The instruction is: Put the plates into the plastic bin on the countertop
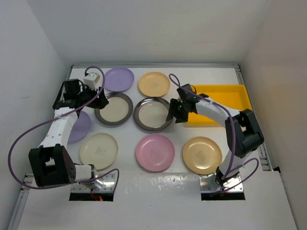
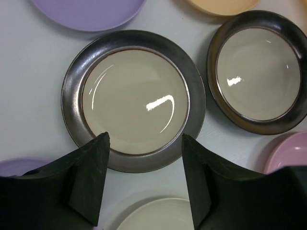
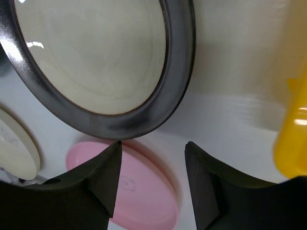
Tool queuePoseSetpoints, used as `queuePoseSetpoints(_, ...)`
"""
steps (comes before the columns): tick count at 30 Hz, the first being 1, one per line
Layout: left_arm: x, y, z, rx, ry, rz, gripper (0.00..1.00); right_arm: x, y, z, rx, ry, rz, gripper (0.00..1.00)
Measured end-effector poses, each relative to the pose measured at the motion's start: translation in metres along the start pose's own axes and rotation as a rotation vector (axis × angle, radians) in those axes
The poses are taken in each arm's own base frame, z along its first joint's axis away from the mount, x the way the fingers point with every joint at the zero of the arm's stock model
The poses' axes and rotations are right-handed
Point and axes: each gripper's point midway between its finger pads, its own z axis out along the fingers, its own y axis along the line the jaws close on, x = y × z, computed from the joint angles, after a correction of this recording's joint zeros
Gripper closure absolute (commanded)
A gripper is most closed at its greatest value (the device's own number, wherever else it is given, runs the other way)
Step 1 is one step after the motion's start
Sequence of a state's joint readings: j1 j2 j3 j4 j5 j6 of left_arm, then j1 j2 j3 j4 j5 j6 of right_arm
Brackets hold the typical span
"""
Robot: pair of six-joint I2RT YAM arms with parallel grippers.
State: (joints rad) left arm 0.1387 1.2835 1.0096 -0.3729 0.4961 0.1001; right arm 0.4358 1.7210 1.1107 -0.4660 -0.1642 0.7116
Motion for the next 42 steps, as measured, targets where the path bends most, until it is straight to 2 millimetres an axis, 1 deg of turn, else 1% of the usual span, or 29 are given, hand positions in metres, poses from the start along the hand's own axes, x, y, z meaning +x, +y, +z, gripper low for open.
queuePoseSetpoints(2,0.007,0.001,0.001,-0.006,0.016,-0.005,0.35,0.006,0.004,0.005,-0.011,0.003,0.038,0.45)
queuePoseSetpoints(6,0.009,0.002,0.002,-0.019,0.021,0.000,0.32,0.006,0.005,0.017,-0.007,-0.009,0.115,0.46)
queuePoseSetpoints(9,0.007,0.001,0.003,-0.023,0.013,0.008,0.31,0.007,-0.002,0.034,0.019,-0.008,0.170,0.47)
queuePoseSetpoints(10,0.007,0.001,0.004,-0.025,0.010,0.006,0.31,0.008,-0.004,0.040,0.023,-0.007,0.184,0.47)
queuePoseSetpoints(11,0.008,0.000,0.004,-0.023,0.008,0.005,0.30,0.010,-0.007,0.046,0.028,-0.003,0.197,0.50)
queuePoseSetpoints(13,0.009,-0.001,0.005,-0.022,0.005,-0.003,0.30,0.015,-0.010,0.056,0.034,0.012,0.224,0.50)
queuePoseSetpoints(17,0.013,-0.004,0.005,-0.014,0.001,-0.017,0.29,0.003,-0.006,0.061,0.027,-0.032,0.219,0.55)
queuePoseSetpoints(20,0.017,-0.006,0.005,-0.008,0.007,-0.025,0.29,-0.003,-0.003,0.066,0.013,-0.055,0.226,0.64)
queuePoseSetpoints(21,0.018,-0.006,0.005,-0.005,0.007,-0.026,0.29,-0.005,-0.002,0.068,0.005,-0.059,0.229,0.72)
queuePoseSetpoints(23,0.017,-0.006,0.005,-0.004,0.003,-0.026,0.29,-0.009,-0.001,0.071,-0.009,-0.068,0.247,0.84)
queuePoseSetpoints(24,0.016,-0.006,0.005,-0.004,-0.001,-0.024,0.29,-0.011,0.000,0.073,-0.022,-0.068,0.259,0.98)
queuePoseSetpoints(25,0.015,-0.007,0.005,-0.003,-0.005,-0.023,0.29,-0.013,0.001,0.075,-0.040,-0.069,0.264,1.00)
queuePoseSetpoints(27,0.014,-0.007,0.005,-0.001,-0.010,-0.023,0.29,-0.016,0.009,0.074,-0.093,-0.068,0.275,1.00)
queuePoseSetpoints(31,0.014,-0.008,0.006,0.008,-0.015,-0.021,0.29,-0.025,0.018,0.066,-0.127,-0.100,0.248,1.00)
queuePoseSetpoints(34,0.015,-0.010,0.007,0.016,-0.016,-0.022,0.29,-0.034,0.027,0.046,-0.150,-0.143,0.213,1.00)
queuePoseSetpoints(36,0.015,-0.010,0.007,0.021,-0.020,-0.020,0.29,-0.045,0.037,0.023,-0.187,-0.191,0.184,1.00)
queuePoseSetpoints(38,0.014,-0.011,0.007,0.025,-0.024,-0.020,0.29,-0.057,0.044,-0.004,-0.218,-0.248,0.148,1.00)
queuePoseSetpoints(40,0.013,-0.012,0.007,0.030,-0.028,-0.020,0.29,-0.065,0.037,-0.027,-0.213,-0.288,0.138,1.00)
queuePoseSetpoints(42,0.012,-0.012,0.008,0.034,-0.029,-0.021,0.29,-0.081,0.031,-0.051,-0.235,-0.346,0.150,1.00)
